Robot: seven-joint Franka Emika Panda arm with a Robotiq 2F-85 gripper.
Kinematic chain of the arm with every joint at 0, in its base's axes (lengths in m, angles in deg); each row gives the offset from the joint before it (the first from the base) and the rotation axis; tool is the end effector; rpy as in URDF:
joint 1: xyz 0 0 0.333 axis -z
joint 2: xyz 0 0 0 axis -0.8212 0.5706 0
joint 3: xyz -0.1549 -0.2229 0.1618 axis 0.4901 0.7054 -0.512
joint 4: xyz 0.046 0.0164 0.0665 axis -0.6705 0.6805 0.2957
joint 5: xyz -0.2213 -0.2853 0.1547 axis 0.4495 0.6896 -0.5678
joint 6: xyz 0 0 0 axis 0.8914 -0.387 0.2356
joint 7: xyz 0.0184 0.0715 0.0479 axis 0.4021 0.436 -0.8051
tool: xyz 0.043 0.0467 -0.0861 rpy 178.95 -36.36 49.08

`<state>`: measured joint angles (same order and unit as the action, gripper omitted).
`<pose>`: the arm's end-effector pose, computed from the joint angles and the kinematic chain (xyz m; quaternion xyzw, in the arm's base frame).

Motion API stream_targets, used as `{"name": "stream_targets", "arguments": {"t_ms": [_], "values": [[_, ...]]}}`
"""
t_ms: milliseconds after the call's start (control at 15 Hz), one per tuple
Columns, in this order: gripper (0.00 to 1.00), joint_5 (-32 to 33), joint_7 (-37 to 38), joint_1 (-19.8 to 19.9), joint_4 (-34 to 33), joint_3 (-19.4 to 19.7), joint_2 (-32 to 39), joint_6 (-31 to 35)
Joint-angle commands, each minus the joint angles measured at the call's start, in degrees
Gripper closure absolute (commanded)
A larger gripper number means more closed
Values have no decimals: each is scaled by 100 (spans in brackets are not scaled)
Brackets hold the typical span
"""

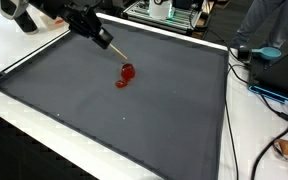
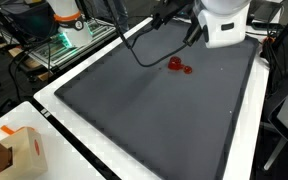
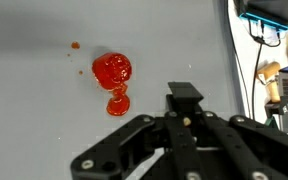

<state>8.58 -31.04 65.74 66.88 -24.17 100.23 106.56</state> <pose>0.6964 -0.0363 0.3321 -0.9384 0.0221 0.1737 0.2979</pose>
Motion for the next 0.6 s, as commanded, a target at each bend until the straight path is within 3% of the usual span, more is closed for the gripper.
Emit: {"name": "stream_targets", "arguments": {"t_ms": [0, 533], "values": [[97, 486, 399, -269, 11, 164, -146, -14], [97, 1303, 758, -657, 69, 261, -332, 42]]}}
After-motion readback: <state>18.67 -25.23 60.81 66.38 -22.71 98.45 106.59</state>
